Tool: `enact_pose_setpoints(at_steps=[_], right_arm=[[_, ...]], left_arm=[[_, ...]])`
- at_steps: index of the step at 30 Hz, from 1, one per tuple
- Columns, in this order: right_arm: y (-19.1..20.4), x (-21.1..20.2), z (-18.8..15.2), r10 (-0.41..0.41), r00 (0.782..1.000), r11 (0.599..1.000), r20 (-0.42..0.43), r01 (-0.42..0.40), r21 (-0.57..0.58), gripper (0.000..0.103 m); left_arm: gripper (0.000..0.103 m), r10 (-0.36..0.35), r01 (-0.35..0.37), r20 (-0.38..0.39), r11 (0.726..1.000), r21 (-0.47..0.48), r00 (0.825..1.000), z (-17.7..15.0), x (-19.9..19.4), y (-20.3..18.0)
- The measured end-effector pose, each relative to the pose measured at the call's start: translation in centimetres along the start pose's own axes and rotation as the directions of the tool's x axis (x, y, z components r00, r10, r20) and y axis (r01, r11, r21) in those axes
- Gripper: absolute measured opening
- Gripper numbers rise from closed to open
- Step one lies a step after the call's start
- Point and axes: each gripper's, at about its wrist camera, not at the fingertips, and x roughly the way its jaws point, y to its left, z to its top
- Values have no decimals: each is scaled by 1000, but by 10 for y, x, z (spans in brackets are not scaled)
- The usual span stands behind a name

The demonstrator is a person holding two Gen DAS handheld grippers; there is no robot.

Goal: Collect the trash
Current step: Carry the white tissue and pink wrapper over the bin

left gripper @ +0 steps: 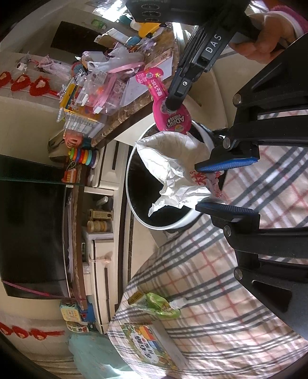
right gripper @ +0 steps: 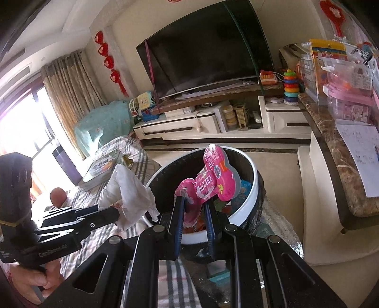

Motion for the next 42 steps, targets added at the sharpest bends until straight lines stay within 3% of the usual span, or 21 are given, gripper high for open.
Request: enact_pose_setpoints(at_steps=[20, 42], right_arm=[[-13, 24, 22, -23, 999, 999, -35, 22, -26, 17], [-17, 61, 33, -52, 988, 997, -142, 43, -67, 17]], left_arm=[[25, 13, -13, -23, 1000, 18, 1000, 28, 41, -4], [25, 30, -29, -62, 999, 13, 998, 48, 76, -1]])
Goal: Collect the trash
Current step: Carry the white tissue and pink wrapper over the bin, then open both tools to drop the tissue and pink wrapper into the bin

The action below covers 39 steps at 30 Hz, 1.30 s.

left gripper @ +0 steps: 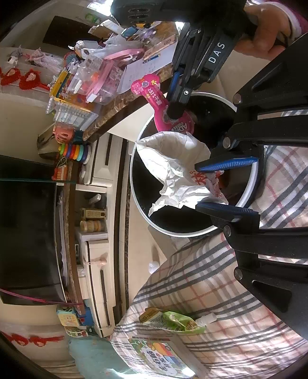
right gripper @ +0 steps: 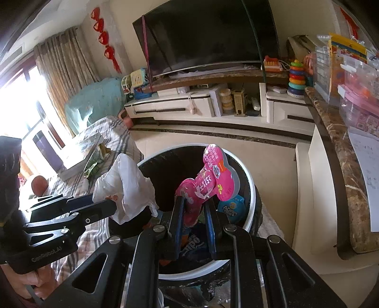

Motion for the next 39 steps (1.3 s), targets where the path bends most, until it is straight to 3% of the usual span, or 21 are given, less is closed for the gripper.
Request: enact_pose_setpoints(at_steps=[24, 27, 30, 34, 37, 39], right_arm=[[-2, 11, 7, -19, 999, 999, -50, 18, -27, 20], [-4, 10, 8, -20, 999, 1000, -49, 19, -16, 22], [-6, 5, 10, -12, 999, 1000, -37, 12, -3, 37], [-5, -6, 10, -2, 1000, 1000, -12, 2, 11, 40], [-1, -16, 6, 10, 1000, 1000, 9, -10, 20, 52], [2, -24, 2, 24, 999, 999, 23, -25, 33, 67]], left_arm=[[29, 8, -8, -18, 1000, 3, 1000, 6, 8, 1], [44, 19, -18, -22, 1000, 15, 1000, 6, 7, -1], [53, 26, -25, -9, 1000, 17, 1000, 5, 2, -1], [53, 26, -26, 13, 1000, -1, 1000, -1, -10, 6], [60, 34, -33, 36, 999, -30, 999, -12, -23, 13], [61, 42, -38, 59, 996, -75, 997, -24, -35, 20]])
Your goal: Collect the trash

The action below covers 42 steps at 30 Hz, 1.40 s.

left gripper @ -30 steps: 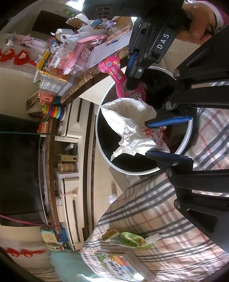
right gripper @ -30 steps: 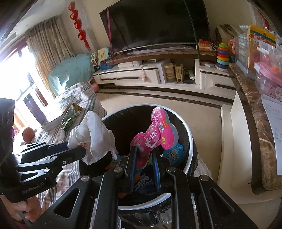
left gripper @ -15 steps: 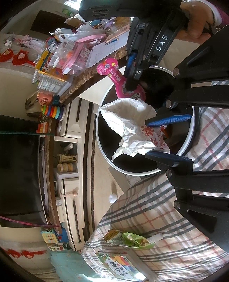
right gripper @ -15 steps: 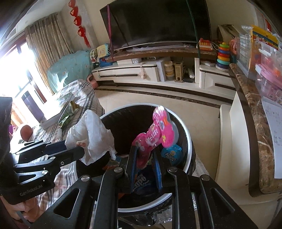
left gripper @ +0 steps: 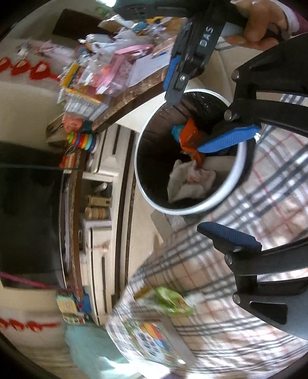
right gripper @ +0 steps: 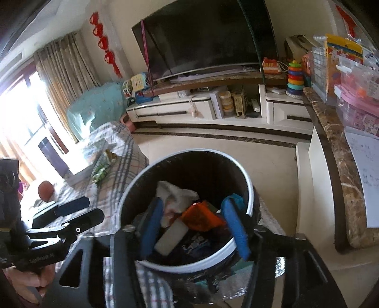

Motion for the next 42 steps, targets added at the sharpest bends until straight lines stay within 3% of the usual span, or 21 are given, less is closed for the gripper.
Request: enact_pose_setpoints(at_steps=[6, 14, 22, 25, 28, 31, 35, 42], right_arm=[[19, -22, -25, 44, 998, 999, 34, -45, 27, 92], [46, -62, -68, 51, 992, 997, 116, -58, 54, 99], [77, -103, -86, -17, 969, 1000, 245, 15, 8, 99], [92, -133, -81, -52, 937, 998, 346, 64, -24, 103], [102, -153, -85, -91, 899, 991, 427, 123, -47, 103], [109, -155, -95, -133, 876, 980, 463, 187, -72, 103], [108, -142, -111, -143, 875, 975, 462, 204, -86, 103], [106, -124, -129, -165, 881, 971, 443, 224, -85, 103]], left_arm=[[70, -14, 19, 60, 997, -81, 998, -44, -41, 11], [72, -3, 17, 99, 991, -135, 995, -102, -95, 22], [75, 20, 6, 177, 989, -145, 984, -140, -147, 25], [83, 38, -4, 258, 992, -128, 965, -149, -179, 19], [102, 84, -46, 345, 992, -116, 935, -160, -204, 15], [102, 136, -98, 416, 989, -113, 899, -179, -222, 8], [102, 195, -170, 454, 981, -96, 869, -203, -230, -4], [102, 272, -261, 446, 961, -86, 853, -221, -220, -22]])
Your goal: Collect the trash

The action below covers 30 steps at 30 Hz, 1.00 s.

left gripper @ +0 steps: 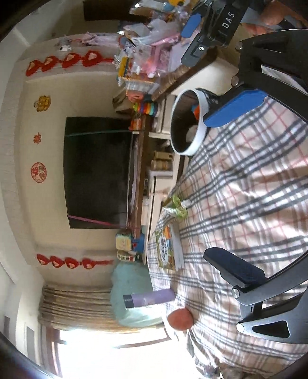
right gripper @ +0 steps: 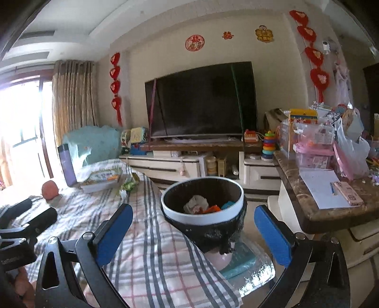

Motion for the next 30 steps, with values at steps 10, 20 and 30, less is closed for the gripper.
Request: enact_pose_setpoints(at_steps=[10, 20, 30], right_arm=[[2, 1, -8, -38, 999, 999, -21, 38, -22, 103], [7, -5, -7, -41, 999, 999, -4, 41, -36, 103], [10, -9, -4, -29, 1000, 999, 4, 29, -38, 103]], left_arm=[[102, 42, -42, -14, 999, 21, 999, -2, 6, -10], [102, 52, -52, -22, 999, 9, 998, -2, 6, -4], [102, 54, -54, -19, 998, 10, 998, -2, 5, -4]])
